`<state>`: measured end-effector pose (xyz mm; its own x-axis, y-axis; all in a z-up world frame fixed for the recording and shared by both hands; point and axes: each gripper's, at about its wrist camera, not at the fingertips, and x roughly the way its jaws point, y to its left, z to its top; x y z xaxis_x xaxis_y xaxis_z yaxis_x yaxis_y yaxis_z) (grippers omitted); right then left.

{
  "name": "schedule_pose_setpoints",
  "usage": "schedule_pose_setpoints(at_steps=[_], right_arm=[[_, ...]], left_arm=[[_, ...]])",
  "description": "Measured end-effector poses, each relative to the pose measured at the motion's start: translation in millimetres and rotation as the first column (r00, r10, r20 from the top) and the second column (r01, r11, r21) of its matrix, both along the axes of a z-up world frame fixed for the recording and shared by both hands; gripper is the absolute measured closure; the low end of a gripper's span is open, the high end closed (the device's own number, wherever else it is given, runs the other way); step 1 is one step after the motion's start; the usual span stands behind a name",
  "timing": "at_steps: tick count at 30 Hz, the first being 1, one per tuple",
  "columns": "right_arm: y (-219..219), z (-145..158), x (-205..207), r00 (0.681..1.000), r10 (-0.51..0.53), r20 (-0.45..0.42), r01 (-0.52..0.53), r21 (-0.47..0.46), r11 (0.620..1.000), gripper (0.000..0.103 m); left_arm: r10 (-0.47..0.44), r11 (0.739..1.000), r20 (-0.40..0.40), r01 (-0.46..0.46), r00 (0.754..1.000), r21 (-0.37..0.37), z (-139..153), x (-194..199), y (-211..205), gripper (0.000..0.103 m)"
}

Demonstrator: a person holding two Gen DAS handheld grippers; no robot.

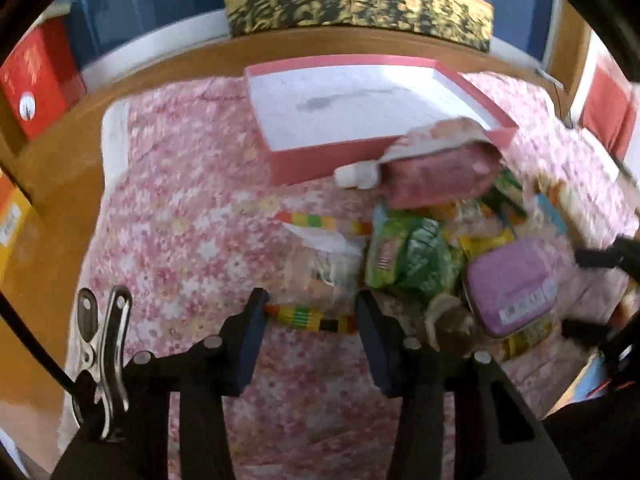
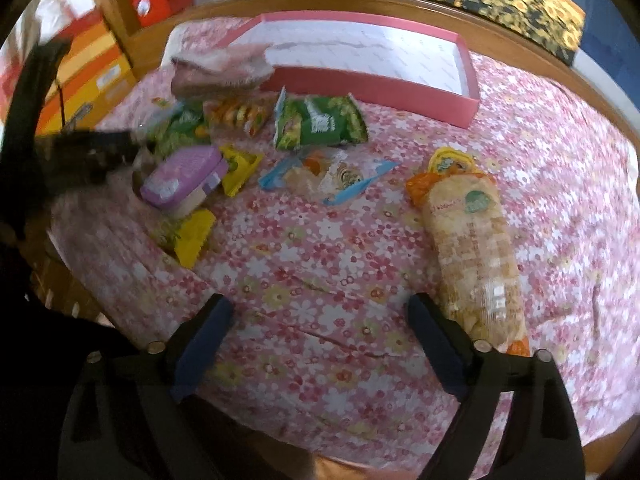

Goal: Organize snacks
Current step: 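Grasp the striped candy stick with the left gripper while the right grasps the bread-stick bag, then carry both snacks into the pink tray and open both grippers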

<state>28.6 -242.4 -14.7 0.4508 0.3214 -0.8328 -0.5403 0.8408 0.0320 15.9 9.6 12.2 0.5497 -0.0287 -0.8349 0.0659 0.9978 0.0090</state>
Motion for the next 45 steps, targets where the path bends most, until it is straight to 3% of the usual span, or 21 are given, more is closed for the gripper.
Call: schedule_pose_setpoints(at_steps=[3,6,8,15,18,20,24,27,31,35,40,45], right_arm=[[-13.8,19.2,0.9,1.0,-0.031,0.005,0.03,0.157,0.987,0.03],[-35.2,47.3,-1.9,0.98,-0.142,0.141,0.103,0.248,0.963,0.03],[-50.1,52.7,5.7,0.961,-0.219,0.168,0.168,0.273,0.947,0.03],[-63.0,7.6,45.4,0.947,-0.316,0.058,0.313,0.052,0.948,0.03],[-58.5,0.2,35.8,0.945,-0.292,0.144,0.295,0.004,0.956,0.034],[-58.8,0.4,31.4,0.943,-0.293,0.155,0.296,0.009,0.955,0.039],[-68.9,3.2,26.2,0.948,-0.298,0.112,0.295,0.049,0.954,0.064],[-71.8,8.1,22.3,0.954,-0.295,0.045,0.289,0.108,0.951,0.065],[-70.3,32.4,9.2,0.958,-0.279,0.063,0.266,0.163,0.95,0.065],[-63.0,85.7,-8.0,0.952,-0.261,0.159,0.226,0.211,0.951,0.065],[-56.9,154.2,-18.4,0.915,-0.266,0.303,0.18,0.284,0.942,0.065],[-53.9,191.9,-18.5,0.899,-0.272,0.342,0.143,0.358,0.923,0.065]], left_arm=[[0.057,0.994,-0.016,-0.059,0.998,-0.093,3.3,2.0,13.8,0.061],[0.105,0.984,-0.04,-0.11,0.994,-0.143,6.1,-2.1,29.7,0.062],[0.121,0.98,-0.046,-0.126,0.992,-0.151,7.5,-6.7,33.8,0.062],[0.16,0.972,-0.052,-0.167,0.986,-0.166,14.9,-37.5,44.7,0.062],[0.182,0.962,-0.067,-0.192,0.981,-0.194,17.3,-47.8,50.3,0.062],[0.191,0.954,-0.071,-0.202,0.979,-0.221,19.9,-51.8,52.5,0.062],[0.215,0.947,-0.036,-0.217,0.976,-0.235,33.6,-56.9,50.5,0.062],[0.204,0.954,0.033,-0.191,0.978,-0.232,55.6,-58.9,41.6,0.062],[0.19,0.965,0.097,-0.168,0.977,-0.201,92.6,-52.2,28.3,0.062],[0.182,0.971,0.15,-0.154,0.972,-0.184,131.4,-45.5,19.7,0.062],[0.171,0.978,0.237,-0.135,0.956,-0.159,176.4,-47.9,11.4,0.062],[0.164,0.981,0.339,-0.116,0.926,-0.157,212.7,-54.4,8.2,0.062]])
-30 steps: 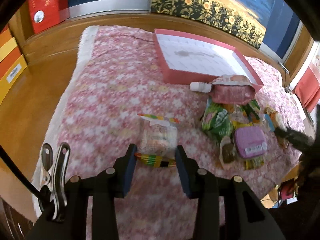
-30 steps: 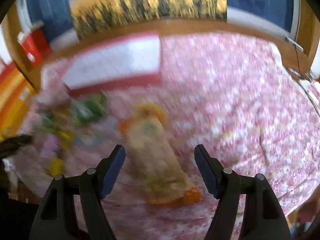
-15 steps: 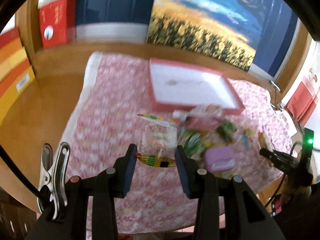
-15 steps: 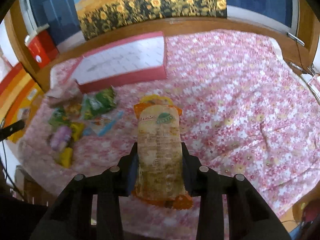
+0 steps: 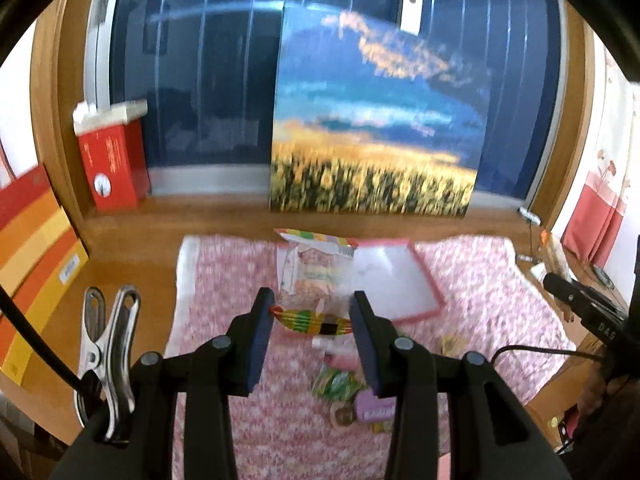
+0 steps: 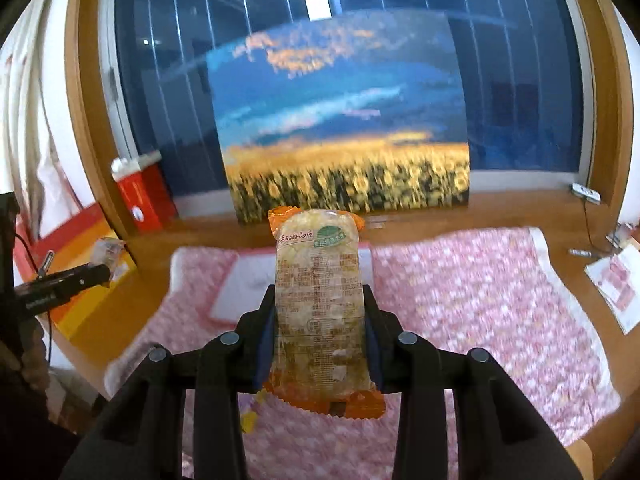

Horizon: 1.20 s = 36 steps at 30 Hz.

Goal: Organize snacks
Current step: 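Carry both snacks into the pink tray and open both grippers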

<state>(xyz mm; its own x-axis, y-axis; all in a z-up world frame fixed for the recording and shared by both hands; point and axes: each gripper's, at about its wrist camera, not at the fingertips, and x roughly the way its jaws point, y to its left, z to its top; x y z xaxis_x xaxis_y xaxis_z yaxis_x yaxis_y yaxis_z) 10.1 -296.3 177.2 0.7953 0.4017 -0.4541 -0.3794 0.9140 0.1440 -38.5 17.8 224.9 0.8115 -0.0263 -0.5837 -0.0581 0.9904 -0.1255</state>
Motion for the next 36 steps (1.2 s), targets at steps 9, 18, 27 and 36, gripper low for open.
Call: schedule_pose_setpoints(at_steps=[9,18,27,36], right_arm=[[15.1,18.2,2.1,0.993,0.062,0.098,-0.066,0.034,0.997,0.065],[25.9,20.1,28.6,0.986,0.087,0.143,-0.094,0.045,0.995,0.065],[40.6,6.0,61.1,0.988,0.098,0.12,-0.103,0.034,0.994,0.065],[43.8,-5.9,97.6,0.995,0.063,0.08,-0.064,0.014,0.998,0.065]], left_arm=[[-0.031,0.998,0.085,0.027,0.996,0.052,16.8,4.6,-7.1,0.062],[-0.005,0.994,0.077,-0.004,0.997,0.111,14.2,26.0,9.7,0.062],[-0.016,0.996,0.06,0.011,0.998,0.089,-5.9,59.0,21.3,0.062],[-0.05,0.997,0.014,0.049,0.999,0.06,-27.5,99.0,23.9,0.062]])
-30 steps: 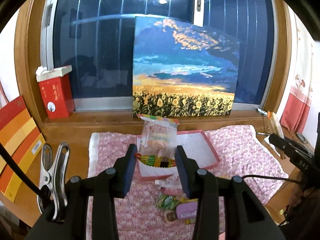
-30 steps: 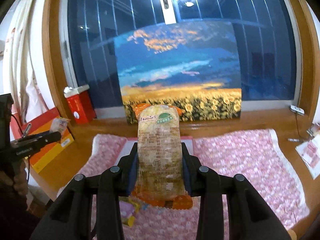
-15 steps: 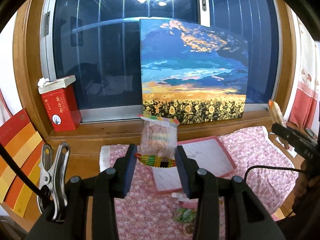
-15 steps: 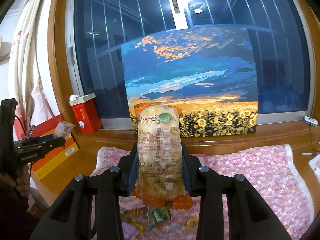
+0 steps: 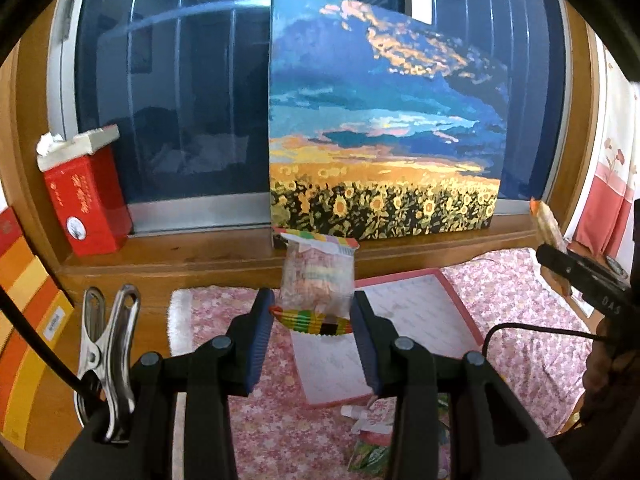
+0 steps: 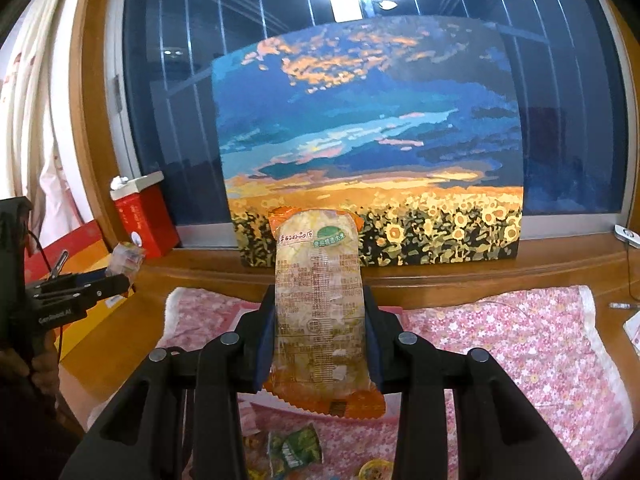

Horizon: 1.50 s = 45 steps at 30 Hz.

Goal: Organize snacks
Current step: 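Carry both snacks into the pink tray and open both grippers, then withdraw both grippers from the tray back toward the snack pile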

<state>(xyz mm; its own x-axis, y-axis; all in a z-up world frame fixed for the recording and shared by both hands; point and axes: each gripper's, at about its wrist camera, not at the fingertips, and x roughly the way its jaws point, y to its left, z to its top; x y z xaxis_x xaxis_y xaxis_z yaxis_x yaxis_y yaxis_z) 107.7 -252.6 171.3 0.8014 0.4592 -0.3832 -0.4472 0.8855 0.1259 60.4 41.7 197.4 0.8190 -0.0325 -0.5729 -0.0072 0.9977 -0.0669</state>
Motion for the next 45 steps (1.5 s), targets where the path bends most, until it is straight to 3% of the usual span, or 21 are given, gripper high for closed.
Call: schedule_pose_setpoints(at_steps=[7,12,17,26,34,37,40,45], right_arm=[[1.0,-18.0,23.0,0.996,-0.01,-0.09,0.009,-0.019,1.0,0.065],[5.9,-31.2,45.3,0.989,0.0,-0.147,-0.005,-0.033,0.999,0.065],[12.3,-54.3,70.9,0.971,0.003,-0.24,-0.017,-0.056,0.998,0.065],[17.9,-115.9,119.6,0.89,-0.04,-0.454,-0.005,-0.096,0.995,0.065],[25.4,-150.5,147.7,0.827,-0.109,-0.552,0.013,-0.174,0.985,0.065],[26.2,-161.4,159.0,0.785,-0.147,-0.601,0.035,-0.195,0.98,0.065],[29.9,-159.9,159.8,0.79,-0.139,-0.598,0.027,-0.194,0.981,0.058],[30.8,-140.8,146.9,0.835,-0.147,-0.531,0.043,-0.203,0.978,0.043]], left_arm=[[0.001,1.0,-0.089,-0.003,0.996,-0.015,-25.1,20.7,-2.0,0.062],[0.017,1.0,-0.109,-0.018,0.994,-0.006,-36.2,35.3,-3.6,0.062],[0.002,1.0,-0.178,-0.005,0.984,-0.017,-56.6,56.3,-8.7,0.062],[-0.079,0.997,-0.377,0.081,0.923,-0.009,-119.0,104.3,-30.4,0.062],[-0.064,0.998,-0.504,0.05,0.861,-0.041,-160.4,125.4,-20.7,0.062],[-0.063,0.998,-0.501,0.054,0.863,-0.033,-160.4,126.8,-21.0,0.059],[-0.035,0.999,-0.5,0.039,0.865,-0.003,-158.7,127.1,-20.6,0.055],[-0.029,1.0,-0.481,0.024,0.876,-0.016,-142.2,121.2,-20.3,0.05]])
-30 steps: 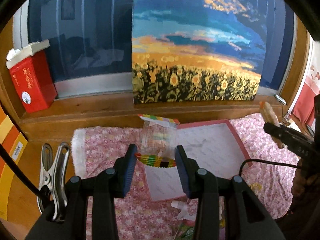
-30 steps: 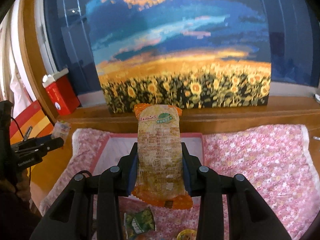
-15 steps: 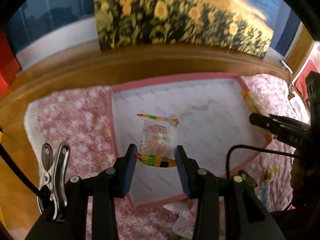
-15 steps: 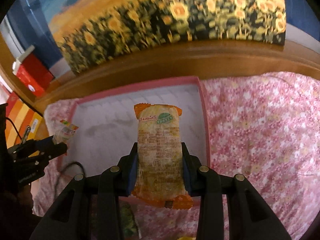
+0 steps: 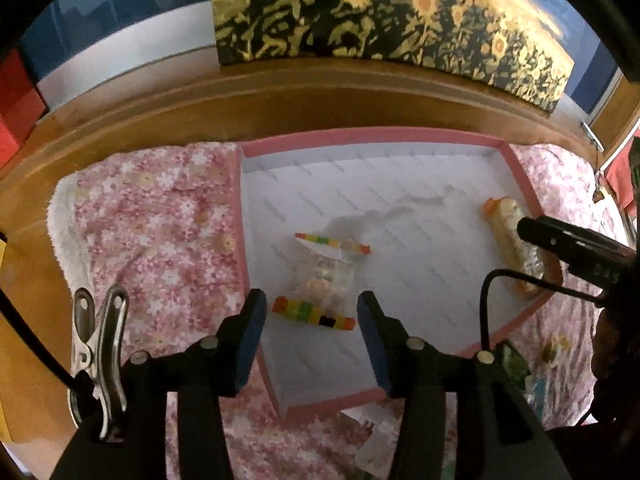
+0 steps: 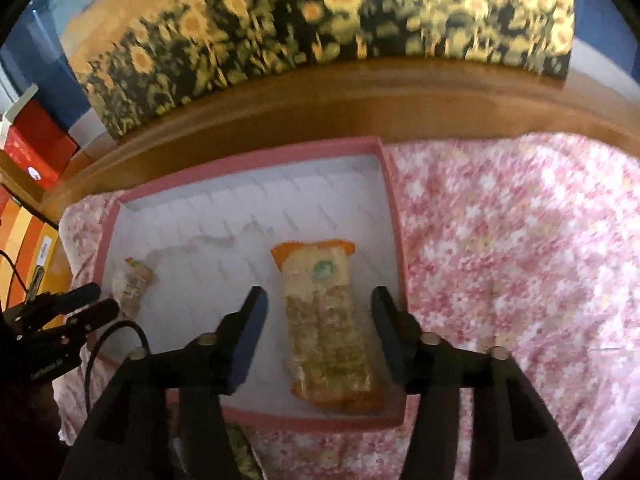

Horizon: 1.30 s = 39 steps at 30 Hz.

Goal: Organize snacks
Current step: 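Withdraw both grippers from the tray back toward the snack pile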

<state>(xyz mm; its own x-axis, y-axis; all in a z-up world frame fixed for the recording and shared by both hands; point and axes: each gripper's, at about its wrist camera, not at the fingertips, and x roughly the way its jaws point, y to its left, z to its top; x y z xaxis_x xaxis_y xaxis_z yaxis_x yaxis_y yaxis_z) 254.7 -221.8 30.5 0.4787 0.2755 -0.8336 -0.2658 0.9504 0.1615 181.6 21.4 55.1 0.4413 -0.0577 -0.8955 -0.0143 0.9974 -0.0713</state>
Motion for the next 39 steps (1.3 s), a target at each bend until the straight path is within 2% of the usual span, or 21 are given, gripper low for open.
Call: schedule_pose_setpoints(at_steps=[1,3,13,17,23,31,39], right_arm=[[-0.3,5.9,-4.5,1.0,-0.001,0.021,0.001,0.002,1.0,0.042],[-3.0,15.3,-10.8,0.999,0.005,0.037,-0.006,0.008,1.0,0.042],[-12.6,66.6,-61.5,0.986,0.015,0.167,-0.021,0.035,0.999,0.042],[-14.2,77.0,-79.3,0.977,-0.002,0.214,-0.01,0.057,0.998,0.042],[-20.9,86.6,-97.6,0.966,-0.025,0.257,0.001,0.095,0.996,0.042],[-21.0,95.8,-109.2,0.95,-0.013,0.313,-0.02,0.103,0.995,0.042],[-21.0,102.8,-117.7,0.939,-0.004,0.343,-0.036,0.109,0.993,0.042]], left_arm=[[0.002,1.0,0.011,-0.002,1.0,0.008,4.7,-2.9,-0.5,0.045],[0.006,1.0,0.035,-0.007,0.999,0.022,14.8,-11.0,2.2,0.042],[0.029,0.999,0.185,-0.036,0.982,0.034,55.9,-56.6,1.0,0.042],[0.037,0.998,0.244,-0.049,0.969,0.046,73.5,-74.2,2.4,0.041],[0.038,0.997,0.287,-0.055,0.957,0.051,83.7,-84.4,1.4,0.04],[-0.006,0.996,0.346,-0.026,0.938,0.089,96.2,-96.5,-10.5,0.04],[0.042,0.999,0.372,-0.045,0.927,-0.001,109.8,-106.5,-0.8,0.04]])
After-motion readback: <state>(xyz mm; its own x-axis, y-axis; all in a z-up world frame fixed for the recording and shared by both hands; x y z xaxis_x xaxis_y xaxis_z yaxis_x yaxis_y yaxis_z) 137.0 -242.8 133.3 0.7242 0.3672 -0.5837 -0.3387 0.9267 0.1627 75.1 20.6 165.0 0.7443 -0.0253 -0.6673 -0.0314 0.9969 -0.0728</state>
